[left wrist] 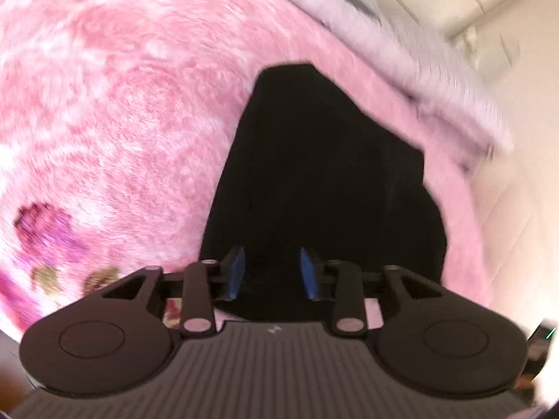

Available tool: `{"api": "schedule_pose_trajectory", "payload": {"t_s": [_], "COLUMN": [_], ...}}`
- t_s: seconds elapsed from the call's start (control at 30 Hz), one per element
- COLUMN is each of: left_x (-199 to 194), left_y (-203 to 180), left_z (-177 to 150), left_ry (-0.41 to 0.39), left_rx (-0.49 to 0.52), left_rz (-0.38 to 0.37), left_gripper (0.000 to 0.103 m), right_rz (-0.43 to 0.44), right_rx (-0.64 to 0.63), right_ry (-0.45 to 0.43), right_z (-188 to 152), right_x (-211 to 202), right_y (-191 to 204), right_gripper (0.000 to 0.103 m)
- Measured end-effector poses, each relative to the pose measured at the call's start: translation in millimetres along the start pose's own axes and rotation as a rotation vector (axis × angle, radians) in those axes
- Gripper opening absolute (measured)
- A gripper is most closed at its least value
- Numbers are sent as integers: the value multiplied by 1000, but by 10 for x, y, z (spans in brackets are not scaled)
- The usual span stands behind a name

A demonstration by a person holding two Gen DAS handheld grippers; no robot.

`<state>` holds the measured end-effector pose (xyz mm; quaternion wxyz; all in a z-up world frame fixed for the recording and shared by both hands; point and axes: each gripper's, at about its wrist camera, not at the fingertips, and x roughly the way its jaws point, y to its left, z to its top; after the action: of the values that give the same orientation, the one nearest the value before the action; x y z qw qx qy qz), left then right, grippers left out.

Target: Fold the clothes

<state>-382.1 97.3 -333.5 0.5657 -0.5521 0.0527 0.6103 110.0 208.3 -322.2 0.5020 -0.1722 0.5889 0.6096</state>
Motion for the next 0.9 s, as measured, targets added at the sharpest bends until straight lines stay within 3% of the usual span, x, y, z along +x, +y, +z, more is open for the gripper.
{"api": "schedule_pose_trajectory", "payload": {"t_s": [0.1,0.23,0.3,0.33,0.47,0.57,0.63,0.67,0.73,0.77,0.8,0.9], "left_x": [140,373,449,486,464,426,528,542,577,591,605,545], "left_y": [17,1,-91,-137,-294,-235,-163,-188,-278,-313,-347,-372], "left_z": [84,58,42,34,39,16,-24,-39,-40,-49,-58,-82], "left_ry": [4,57,67,73,63,56,94,76,76,85,94,106], "left_rx": [6,20,47,61,124,101,76,87,93,101,109,104], "left_rz": [62,118,128,133,234,259,287,285,213,178,144,97], "left_gripper": [39,42,61,64,55,65,63,66,57,38,12,7], "right_rz": [54,16,0,-5,-11,8,11,4,0,2,6,10], "right_rx": [78,20,-31,-43,-61,-26,-27,-46,-96,-126,-143,-136], "right_ry": [-2,30,10,9,16,27,31,30,29,32,53,52], "right_z": [89,111,66,53,42,106,120,114,89,70,51,40], "right_x": [136,405,453,464,485,492,515,523,539,549,574,528], "right_y": [-1,128,209,231,286,260,253,276,336,371,395,406], "right_gripper": [71,71,72,71,71,71,71,71,65,34,17,10]}}
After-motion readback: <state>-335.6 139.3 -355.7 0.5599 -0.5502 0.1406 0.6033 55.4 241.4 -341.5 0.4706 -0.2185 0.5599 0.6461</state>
